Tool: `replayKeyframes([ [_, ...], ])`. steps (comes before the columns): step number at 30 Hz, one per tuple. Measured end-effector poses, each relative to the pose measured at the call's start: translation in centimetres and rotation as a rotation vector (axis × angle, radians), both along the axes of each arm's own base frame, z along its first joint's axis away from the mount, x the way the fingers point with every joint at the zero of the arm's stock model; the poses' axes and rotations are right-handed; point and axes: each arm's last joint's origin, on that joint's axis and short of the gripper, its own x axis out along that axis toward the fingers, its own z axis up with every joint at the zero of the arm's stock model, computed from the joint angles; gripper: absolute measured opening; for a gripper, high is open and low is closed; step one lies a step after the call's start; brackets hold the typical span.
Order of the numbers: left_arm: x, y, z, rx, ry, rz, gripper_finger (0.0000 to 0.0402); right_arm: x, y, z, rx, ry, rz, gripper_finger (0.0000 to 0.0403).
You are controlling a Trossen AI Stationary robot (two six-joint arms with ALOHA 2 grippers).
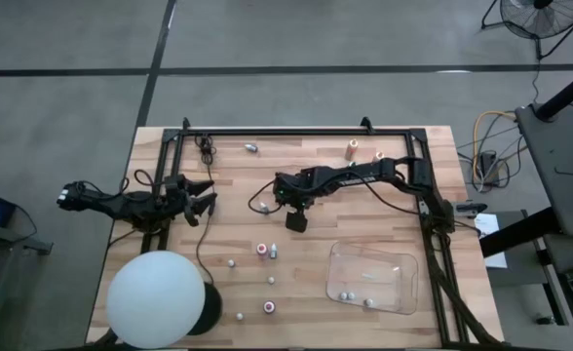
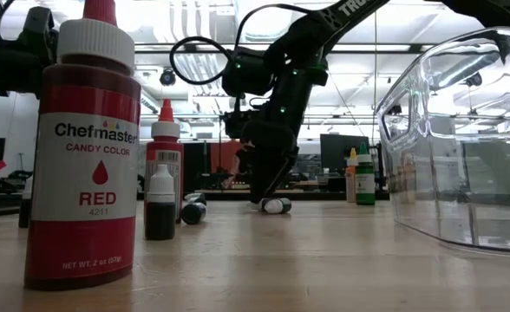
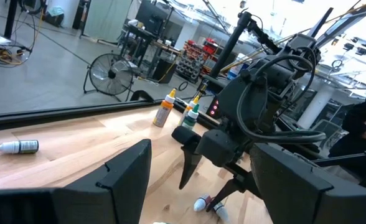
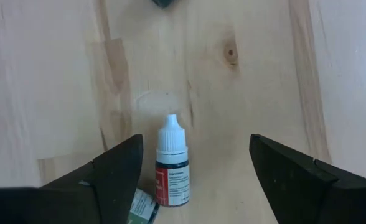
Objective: Pick & Place food coloring
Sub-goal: Put the red food color into the transparent bin
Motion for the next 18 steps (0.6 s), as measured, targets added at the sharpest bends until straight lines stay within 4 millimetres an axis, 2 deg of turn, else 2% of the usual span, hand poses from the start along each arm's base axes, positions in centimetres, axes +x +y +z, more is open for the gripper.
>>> replayKeyframes([
  [9,0.0,0.0,0.0,0.0,0.0,0.0,0.0245,0.09,0.34,0.07,-0.013,-0.008,0.051,0.0259],
  [18,0.0,0.0,0.0,0.0,0.0,0.0,0.0245,0.11,0.47,0.07,-0.027,-0.009,0.093,0.0258],
])
